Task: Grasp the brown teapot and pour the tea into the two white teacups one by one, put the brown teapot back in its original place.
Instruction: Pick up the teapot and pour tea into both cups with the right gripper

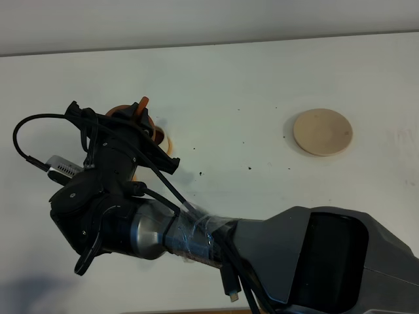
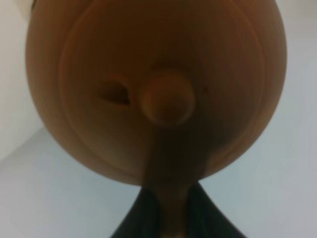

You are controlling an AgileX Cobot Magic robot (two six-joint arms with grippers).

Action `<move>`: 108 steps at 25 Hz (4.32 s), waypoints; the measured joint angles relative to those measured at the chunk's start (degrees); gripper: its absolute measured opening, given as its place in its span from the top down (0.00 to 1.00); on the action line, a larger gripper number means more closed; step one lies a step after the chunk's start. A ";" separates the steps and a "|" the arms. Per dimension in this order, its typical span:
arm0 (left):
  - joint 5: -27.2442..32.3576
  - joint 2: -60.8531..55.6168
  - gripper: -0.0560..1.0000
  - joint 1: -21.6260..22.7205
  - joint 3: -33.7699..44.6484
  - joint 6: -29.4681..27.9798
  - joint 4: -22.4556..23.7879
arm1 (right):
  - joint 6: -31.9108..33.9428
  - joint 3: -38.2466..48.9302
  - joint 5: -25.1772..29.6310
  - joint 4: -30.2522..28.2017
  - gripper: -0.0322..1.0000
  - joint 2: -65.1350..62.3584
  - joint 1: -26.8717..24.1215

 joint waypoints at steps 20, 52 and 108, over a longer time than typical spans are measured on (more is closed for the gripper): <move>0.00 0.00 0.68 0.00 0.00 0.00 0.00 | 0.00 0.00 -0.58 -1.09 0.84 0.00 0.00; 0.00 0.00 0.68 0.00 0.00 0.00 0.00 | 0.00 0.00 -0.79 -2.02 0.84 1.80 0.00; 0.00 0.00 0.68 0.00 0.00 0.00 0.00 | 34.33 0.00 3.51 41.75 0.83 -10.71 -3.04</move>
